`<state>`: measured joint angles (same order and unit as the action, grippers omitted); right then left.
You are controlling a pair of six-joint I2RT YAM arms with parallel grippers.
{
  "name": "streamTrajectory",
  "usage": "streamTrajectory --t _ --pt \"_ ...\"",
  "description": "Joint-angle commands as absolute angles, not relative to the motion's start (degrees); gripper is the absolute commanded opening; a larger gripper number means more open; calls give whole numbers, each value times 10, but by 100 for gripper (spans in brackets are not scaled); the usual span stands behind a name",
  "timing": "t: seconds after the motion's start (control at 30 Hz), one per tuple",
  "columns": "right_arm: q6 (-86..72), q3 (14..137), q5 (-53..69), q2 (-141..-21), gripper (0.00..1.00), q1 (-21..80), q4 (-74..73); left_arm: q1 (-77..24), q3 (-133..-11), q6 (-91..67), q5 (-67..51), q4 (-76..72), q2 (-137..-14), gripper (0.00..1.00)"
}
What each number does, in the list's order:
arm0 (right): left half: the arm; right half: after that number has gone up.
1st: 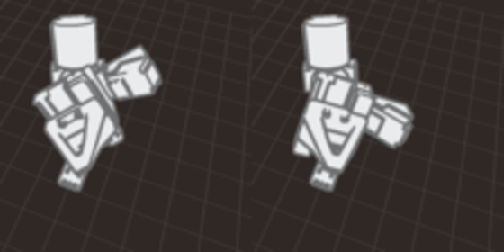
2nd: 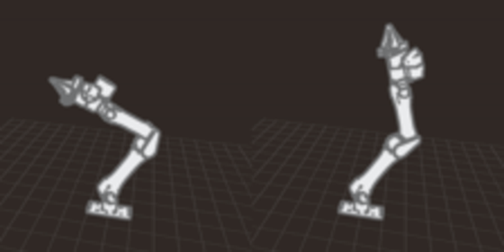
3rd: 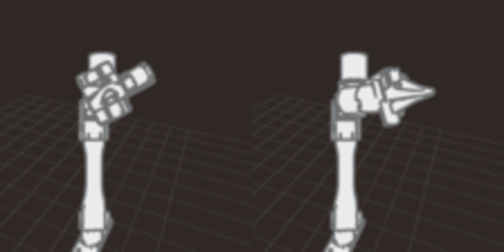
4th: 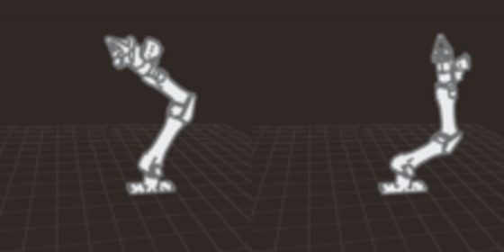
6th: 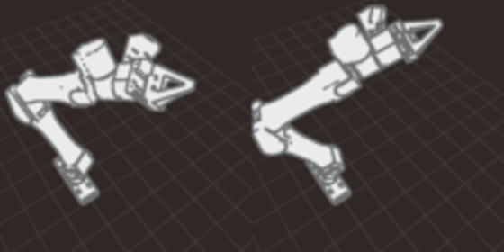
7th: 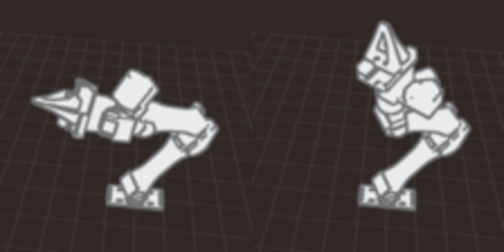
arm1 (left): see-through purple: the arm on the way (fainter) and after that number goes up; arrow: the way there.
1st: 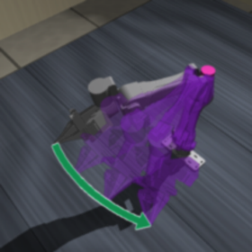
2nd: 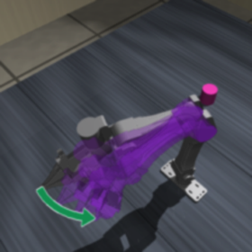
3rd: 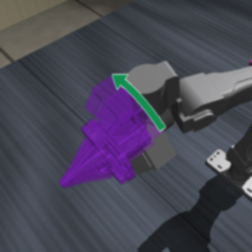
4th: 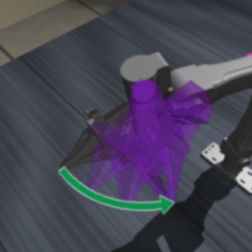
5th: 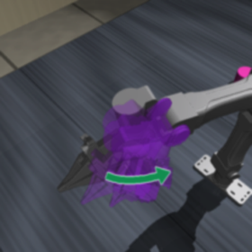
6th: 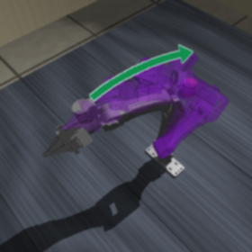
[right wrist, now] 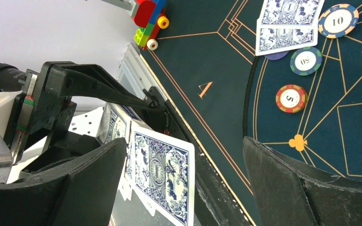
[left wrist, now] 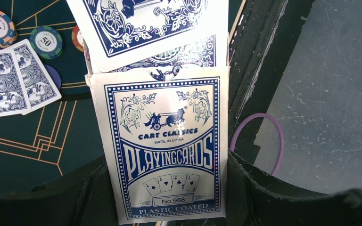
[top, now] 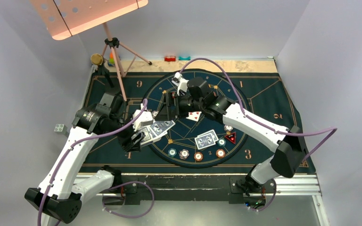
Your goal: Distribute texas hold em gaming equipment
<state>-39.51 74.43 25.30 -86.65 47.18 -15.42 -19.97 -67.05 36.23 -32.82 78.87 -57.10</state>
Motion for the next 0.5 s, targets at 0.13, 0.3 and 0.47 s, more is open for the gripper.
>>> streamTrajectory --t 0.13,0.3,0.47 --pt "-389 729 268 -846 96 470 -146 -201 -684 366 -352 771 -570 0" --pt "-375 725 256 -834 86 470 -176 -201 -685 365 -353 770 -570 0" --pt "-373 717 245 -815 74 470 -185 -201 -684 364 -354 768 -571 0"
